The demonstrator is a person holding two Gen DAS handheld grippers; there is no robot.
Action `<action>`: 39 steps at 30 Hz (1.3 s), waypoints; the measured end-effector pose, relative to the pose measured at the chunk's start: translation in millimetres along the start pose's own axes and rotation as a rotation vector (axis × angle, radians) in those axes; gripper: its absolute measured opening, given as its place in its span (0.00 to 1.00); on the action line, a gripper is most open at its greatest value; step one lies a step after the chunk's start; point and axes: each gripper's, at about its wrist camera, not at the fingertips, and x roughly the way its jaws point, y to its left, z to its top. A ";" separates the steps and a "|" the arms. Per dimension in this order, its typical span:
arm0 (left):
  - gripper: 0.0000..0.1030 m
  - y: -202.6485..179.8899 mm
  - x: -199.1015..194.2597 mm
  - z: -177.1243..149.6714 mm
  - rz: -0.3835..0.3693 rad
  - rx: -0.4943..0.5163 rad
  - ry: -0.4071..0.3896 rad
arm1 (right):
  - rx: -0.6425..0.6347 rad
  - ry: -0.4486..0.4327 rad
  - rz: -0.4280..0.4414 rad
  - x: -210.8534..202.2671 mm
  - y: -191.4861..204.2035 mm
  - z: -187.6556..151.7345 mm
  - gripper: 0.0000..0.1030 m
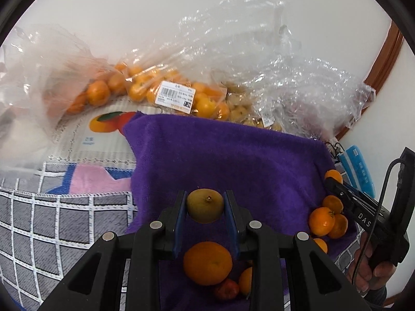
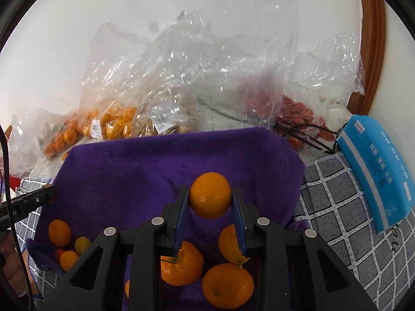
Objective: Organize fruits
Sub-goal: 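Lower both fruits onto the towel and open both grippers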
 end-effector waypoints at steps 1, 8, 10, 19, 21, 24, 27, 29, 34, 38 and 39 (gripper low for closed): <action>0.26 -0.1 3.0 -0.5 0.002 -0.001 0.010 | -0.002 0.004 0.002 2.5 0.6 -1.4 0.31; 0.26 -0.9 16.3 -2.9 0.019 -0.005 0.042 | -0.004 0.023 0.002 12.8 1.4 -6.5 0.31; 0.26 0.0 18.4 -4.3 0.024 -0.006 0.047 | -0.001 0.032 0.003 15.6 1.3 -7.7 0.31; 0.26 -7.1 24.7 -5.6 0.055 0.028 0.051 | -0.018 0.029 -0.005 16.5 4.2 -9.1 0.31; 0.26 -8.0 25.3 -5.8 0.062 0.033 0.050 | -0.026 0.028 -0.011 16.6 5.1 -9.4 0.31; 0.26 -9.4 25.7 -6.3 0.071 0.045 0.051 | -0.023 0.027 -0.007 16.3 3.7 -9.5 0.31; 0.28 -11.6 26.0 -6.6 0.078 0.055 0.063 | -0.027 0.034 -0.006 16.0 3.6 -9.1 0.32; 0.28 -12.5 24.6 -7.3 0.087 0.055 0.068 | -0.022 0.037 -0.003 13.7 4.3 -9.3 0.32; 0.35 -10.8 16.8 -9.7 0.084 0.033 0.072 | -0.028 0.037 -0.005 3.6 9.0 -12.3 0.34; 0.39 -8.1 4.8 -14.1 0.079 0.018 0.061 | -0.036 0.035 -0.012 -7.3 12.2 -15.4 0.36; 0.41 -8.5 2.4 -14.6 0.080 0.017 0.058 | -0.037 0.033 -0.014 -9.7 12.6 -16.0 0.37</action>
